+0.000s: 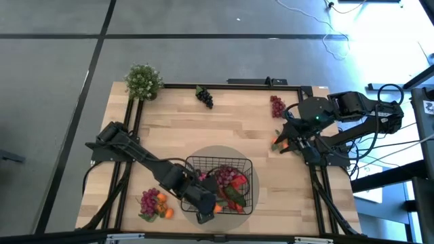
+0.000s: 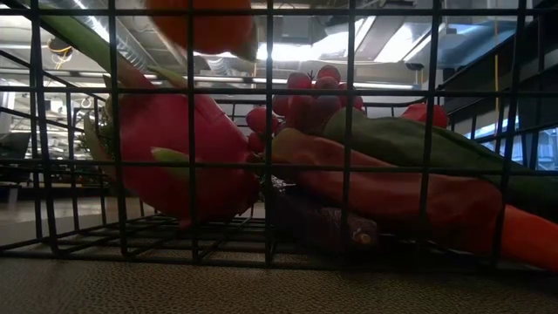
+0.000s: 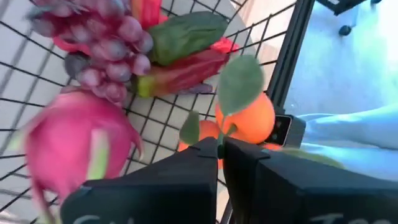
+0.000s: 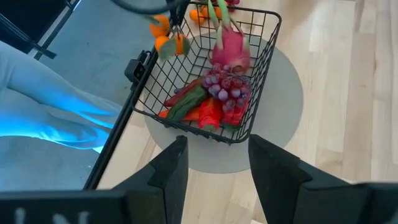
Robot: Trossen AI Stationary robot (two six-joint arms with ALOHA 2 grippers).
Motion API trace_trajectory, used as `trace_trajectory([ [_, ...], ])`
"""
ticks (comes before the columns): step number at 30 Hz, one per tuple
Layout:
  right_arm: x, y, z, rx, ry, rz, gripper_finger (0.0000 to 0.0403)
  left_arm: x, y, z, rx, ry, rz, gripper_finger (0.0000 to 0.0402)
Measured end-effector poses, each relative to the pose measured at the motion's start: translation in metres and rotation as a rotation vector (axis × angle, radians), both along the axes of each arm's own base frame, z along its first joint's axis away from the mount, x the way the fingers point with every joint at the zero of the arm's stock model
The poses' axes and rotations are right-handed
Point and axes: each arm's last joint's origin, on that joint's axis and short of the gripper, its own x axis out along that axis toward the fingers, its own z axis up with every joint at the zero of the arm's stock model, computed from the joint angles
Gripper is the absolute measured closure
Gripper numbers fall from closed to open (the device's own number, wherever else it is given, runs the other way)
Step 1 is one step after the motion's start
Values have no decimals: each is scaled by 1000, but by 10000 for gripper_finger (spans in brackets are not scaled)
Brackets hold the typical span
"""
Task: Build produce basket
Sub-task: Put the top left oranges into the black wire basket
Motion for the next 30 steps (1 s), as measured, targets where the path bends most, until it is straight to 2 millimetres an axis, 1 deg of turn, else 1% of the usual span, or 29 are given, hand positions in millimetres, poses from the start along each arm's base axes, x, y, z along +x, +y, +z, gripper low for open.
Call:
trace_trajectory([
  [2,0,0,0,0,0,0,249,3,-2,-6,7,12,-1,401],
  [8,0,0,0,4,1,4,249,5,-3,-13,8,36,-7,401],
  [26,0,1,0,18,2,18,249,5,-4,-13,-7,39,4,401],
  [30,0,1,0,18,2,18,249,5,-3,-13,-8,39,6,391],
])
